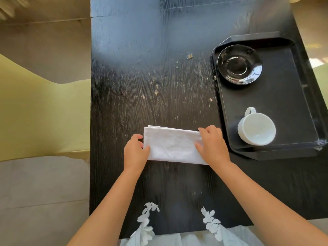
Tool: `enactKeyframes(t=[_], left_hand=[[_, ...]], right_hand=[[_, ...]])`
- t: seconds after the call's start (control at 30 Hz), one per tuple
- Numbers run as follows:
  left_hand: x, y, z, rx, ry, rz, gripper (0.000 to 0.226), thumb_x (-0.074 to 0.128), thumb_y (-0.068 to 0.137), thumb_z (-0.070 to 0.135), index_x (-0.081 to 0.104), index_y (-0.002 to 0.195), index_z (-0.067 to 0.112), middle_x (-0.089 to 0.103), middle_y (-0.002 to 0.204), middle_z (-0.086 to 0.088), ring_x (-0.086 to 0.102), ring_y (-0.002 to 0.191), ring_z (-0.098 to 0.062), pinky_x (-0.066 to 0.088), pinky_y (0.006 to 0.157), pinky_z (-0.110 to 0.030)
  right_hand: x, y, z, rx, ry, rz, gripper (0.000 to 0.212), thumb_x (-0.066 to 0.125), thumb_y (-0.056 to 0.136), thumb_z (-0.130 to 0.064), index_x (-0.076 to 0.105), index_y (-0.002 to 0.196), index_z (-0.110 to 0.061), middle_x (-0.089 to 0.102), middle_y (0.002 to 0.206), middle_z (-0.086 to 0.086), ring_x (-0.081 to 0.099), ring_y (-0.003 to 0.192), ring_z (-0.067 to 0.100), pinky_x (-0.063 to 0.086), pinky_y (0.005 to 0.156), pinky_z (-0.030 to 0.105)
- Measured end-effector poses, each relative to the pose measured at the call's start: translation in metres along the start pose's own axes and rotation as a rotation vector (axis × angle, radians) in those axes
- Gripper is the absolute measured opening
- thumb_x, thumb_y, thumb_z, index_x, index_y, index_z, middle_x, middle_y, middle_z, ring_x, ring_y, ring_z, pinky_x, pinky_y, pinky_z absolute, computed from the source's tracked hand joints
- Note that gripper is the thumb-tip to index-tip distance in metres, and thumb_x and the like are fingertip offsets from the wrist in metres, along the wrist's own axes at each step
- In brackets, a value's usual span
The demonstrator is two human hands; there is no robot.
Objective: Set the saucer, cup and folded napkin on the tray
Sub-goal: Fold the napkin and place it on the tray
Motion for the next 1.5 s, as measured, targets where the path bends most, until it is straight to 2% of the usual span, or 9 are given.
enactKeyframes(t=[0.17,0.47,0.6,0.7,0.83,0.93,1.13,1.33,1.5], left_hand=[[0.012,0.006,0.007,0.057,0.097,-0.140,0.005,0.060,0.084,0.011,0.058,0.080,0.014,0.057,0.075,-0.002,0.057,0.070,-0.017,0.039,0.055,-0.017],[-0.014,0.019,0.072,0.197,-0.088,-0.272,0.009,0.061,0.086,0.018,0.064,0.093,0.022,0.066,0.092,0.009,0.060,0.087,-0.004,0.044,0.065,-0.021],[-0.016,0.023,0.152,0.307,-0.033,-0.363,0.014,0.062,0.087,0.021,0.066,0.093,0.032,0.065,0.088,0.021,0.060,0.086,0.002,0.044,0.061,-0.016],[-0.003,0.019,0.223,0.403,-0.001,-0.436,0.023,0.061,0.087,0.019,0.066,0.085,0.041,0.067,0.088,0.023,0.062,0.084,0.005,0.047,0.062,-0.018],[0.036,0.012,0.314,0.534,0.048,-0.482,0.026,0.059,0.085,0.014,0.072,0.091,0.036,0.068,0.082,0.026,0.061,0.072,0.013,0.044,0.063,-0.012],[0.079,0.008,0.376,0.634,0.119,-0.479,0.023,0.059,0.084,0.014,0.072,0.094,0.030,0.070,0.085,0.015,0.061,0.075,0.005,0.046,0.066,-0.013],[0.185,0.014,0.450,0.786,0.337,-0.444,0.024,0.057,0.081,0.008,0.072,0.096,0.019,0.066,0.082,0.002,0.057,0.075,-0.013,0.040,0.064,-0.021],[0.270,0.042,0.459,0.784,0.500,-0.413,0.027,0.052,0.081,0.004,0.070,0.098,0.013,0.069,0.093,-0.006,0.055,0.079,-0.016,0.040,0.069,-0.025],[0.297,0.055,0.457,0.778,0.550,-0.362,0.027,0.047,0.083,0.003,0.070,0.095,0.012,0.070,0.097,-0.007,0.057,0.085,-0.020,0.043,0.071,-0.028]], right_hand=[[-0.004,-0.010,0.005,0.032,0.046,0.032,0.015,0.056,0.083,-0.010,0.056,0.097,-0.005,0.049,0.100,0.011,0.047,0.087,0.025,0.039,0.059,0.032],[-0.051,-0.031,0.035,0.087,0.590,-0.067,0.009,0.054,0.088,-0.013,0.058,0.086,-0.021,0.061,0.082,-0.007,0.057,0.078,0.009,0.046,0.062,0.023],[-0.099,-0.036,0.066,0.103,0.684,-0.069,0.023,0.052,0.089,-0.011,0.065,0.090,-0.029,0.064,0.083,-0.015,0.060,0.079,0.005,0.046,0.059,0.012],[-0.133,-0.038,0.100,0.132,0.742,-0.053,0.033,0.049,0.090,-0.013,0.065,0.083,-0.041,0.067,0.083,-0.014,0.062,0.080,0.009,0.053,0.066,0.020],[-0.160,-0.043,0.159,0.177,0.845,0.016,0.030,0.053,0.092,-0.015,0.062,0.089,-0.043,0.066,0.090,-0.020,0.064,0.085,0.004,0.052,0.060,0.014],[-0.164,-0.046,0.211,0.262,0.933,0.085,0.023,0.058,0.090,-0.015,0.066,0.095,-0.037,0.067,0.092,-0.020,0.065,0.083,-0.003,0.050,0.055,0.007],[-0.143,-0.034,0.295,0.461,0.929,0.168,0.020,0.059,0.088,-0.014,0.049,0.097,-0.028,0.065,0.087,-0.004,0.067,0.075,0.011,0.058,0.068,0.030],[-0.120,-0.002,0.326,0.398,0.678,0.156,0.011,0.049,0.092,-0.014,0.046,0.092,-0.024,0.056,0.085,-0.005,0.056,0.074,0.006,0.043,0.053,0.014],[-0.113,0.014,0.327,0.308,0.446,0.145,0.022,0.049,0.092,-0.011,0.044,0.112,-0.020,0.056,0.096,0.003,0.056,0.076,0.017,0.054,0.062,0.028]])
Point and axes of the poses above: each hand's wrist, its own y-axis towards the middle knuckle, its own x-axis out of the palm, z = x × y, the point moved 8 cm from there along y, towards the middle knuckle
